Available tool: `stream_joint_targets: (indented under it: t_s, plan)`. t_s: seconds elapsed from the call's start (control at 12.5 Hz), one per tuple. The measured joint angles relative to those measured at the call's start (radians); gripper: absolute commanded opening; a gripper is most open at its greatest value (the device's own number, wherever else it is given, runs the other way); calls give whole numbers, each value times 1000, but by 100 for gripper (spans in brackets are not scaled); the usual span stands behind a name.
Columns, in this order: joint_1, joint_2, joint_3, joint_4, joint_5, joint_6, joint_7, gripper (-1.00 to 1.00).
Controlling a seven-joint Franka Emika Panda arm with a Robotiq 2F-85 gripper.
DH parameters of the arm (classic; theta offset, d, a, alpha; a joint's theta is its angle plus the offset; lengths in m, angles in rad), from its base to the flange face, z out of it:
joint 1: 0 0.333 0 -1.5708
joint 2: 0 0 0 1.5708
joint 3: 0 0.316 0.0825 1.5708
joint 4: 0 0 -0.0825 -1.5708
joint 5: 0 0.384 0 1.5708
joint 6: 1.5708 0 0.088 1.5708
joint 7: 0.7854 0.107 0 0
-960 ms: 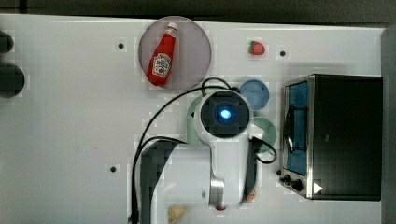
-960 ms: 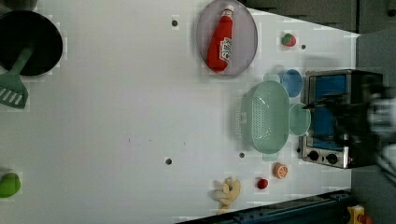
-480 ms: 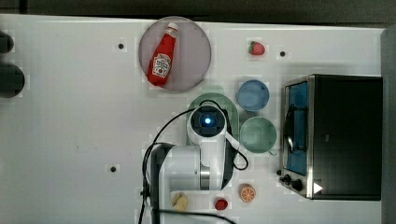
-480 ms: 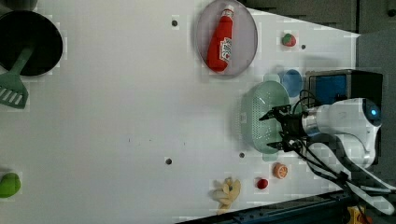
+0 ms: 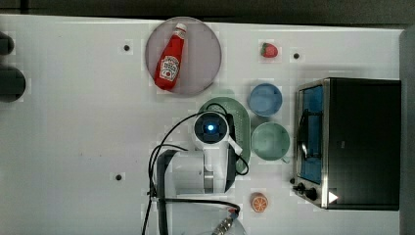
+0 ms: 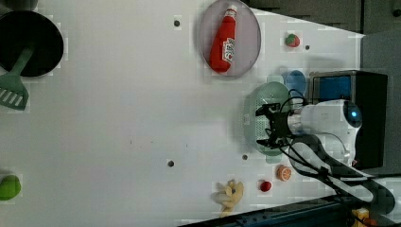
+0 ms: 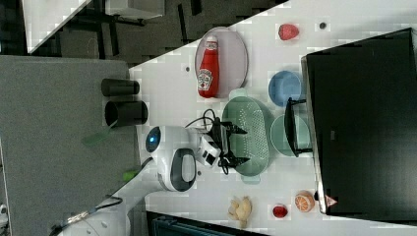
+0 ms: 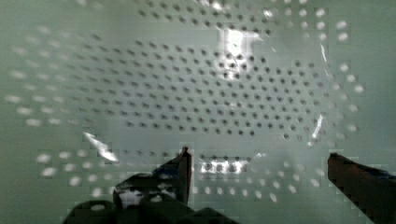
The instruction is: Drag strainer right to left.
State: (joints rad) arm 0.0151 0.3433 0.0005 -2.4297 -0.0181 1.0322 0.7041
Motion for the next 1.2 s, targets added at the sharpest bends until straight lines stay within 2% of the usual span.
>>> stream_joint_targets:
  t_s: [0.08,0.56,1.04,1.2]
  plan:
    - [5,14,7,-2,24,8,2,100]
    - [49,11,7,-2,8,76,83,100]
    - [211,18,34,4,15,83,211,100]
    - [287,23,22,18,4,79,256,100]
